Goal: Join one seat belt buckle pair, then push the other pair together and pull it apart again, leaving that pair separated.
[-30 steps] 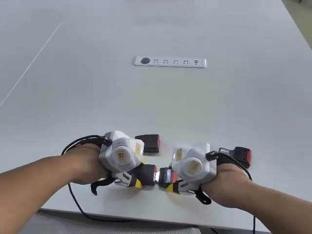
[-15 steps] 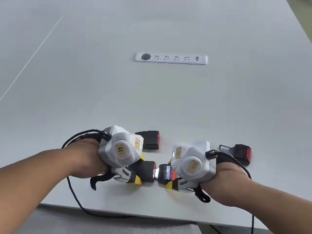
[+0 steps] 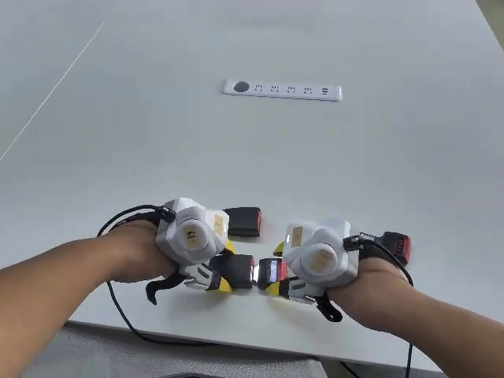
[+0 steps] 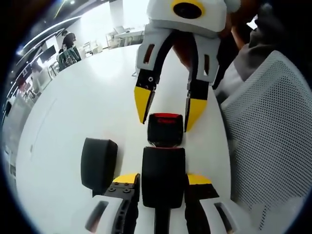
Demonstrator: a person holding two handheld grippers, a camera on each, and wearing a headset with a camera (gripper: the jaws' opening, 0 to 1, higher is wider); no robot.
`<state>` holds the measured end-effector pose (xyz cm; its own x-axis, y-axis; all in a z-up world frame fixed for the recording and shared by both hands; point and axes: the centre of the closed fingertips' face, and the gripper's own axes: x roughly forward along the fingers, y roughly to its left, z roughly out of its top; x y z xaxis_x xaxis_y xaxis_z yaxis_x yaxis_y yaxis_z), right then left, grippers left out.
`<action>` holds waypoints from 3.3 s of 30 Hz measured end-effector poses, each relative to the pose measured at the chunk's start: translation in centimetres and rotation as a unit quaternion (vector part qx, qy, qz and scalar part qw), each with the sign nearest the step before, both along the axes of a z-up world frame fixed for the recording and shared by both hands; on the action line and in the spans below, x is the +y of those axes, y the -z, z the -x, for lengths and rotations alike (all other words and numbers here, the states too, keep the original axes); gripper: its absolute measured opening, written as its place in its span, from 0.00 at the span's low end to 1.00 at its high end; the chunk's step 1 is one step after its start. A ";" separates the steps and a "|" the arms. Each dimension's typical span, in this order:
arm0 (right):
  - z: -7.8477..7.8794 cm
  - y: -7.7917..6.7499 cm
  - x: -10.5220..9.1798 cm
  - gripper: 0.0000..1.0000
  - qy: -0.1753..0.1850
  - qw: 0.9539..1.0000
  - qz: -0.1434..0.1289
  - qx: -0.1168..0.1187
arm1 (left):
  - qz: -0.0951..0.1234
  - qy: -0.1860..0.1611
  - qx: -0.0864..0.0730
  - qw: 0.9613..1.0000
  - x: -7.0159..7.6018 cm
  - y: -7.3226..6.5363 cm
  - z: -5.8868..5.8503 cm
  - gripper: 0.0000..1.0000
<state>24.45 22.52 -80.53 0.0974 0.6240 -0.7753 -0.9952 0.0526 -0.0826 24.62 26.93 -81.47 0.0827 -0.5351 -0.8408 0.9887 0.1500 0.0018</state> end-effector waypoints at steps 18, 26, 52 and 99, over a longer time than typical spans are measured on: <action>-3.4 -3.3 -3.8 0.37 0.032 0.999 -0.022 -0.030 | -0.002 -0.015 -0.051 0.999 0.2 -3.3 -5.5 0.43; -5.7 -2.3 -9.2 0.40 0.064 0.997 0.007 -0.030 | -0.011 -0.032 -0.045 0.998 0.7 -2.7 -7.7 0.44; -7.4 1.9 -21.4 0.40 0.123 0.988 0.092 -0.006 | -0.061 -0.020 -0.020 0.998 1.6 0.1 -9.0 0.38; -7.7 2.2 -9.1 0.34 0.014 0.997 0.081 -0.002 | -0.098 0.024 -0.010 0.995 2.0 1.0 -8.6 0.31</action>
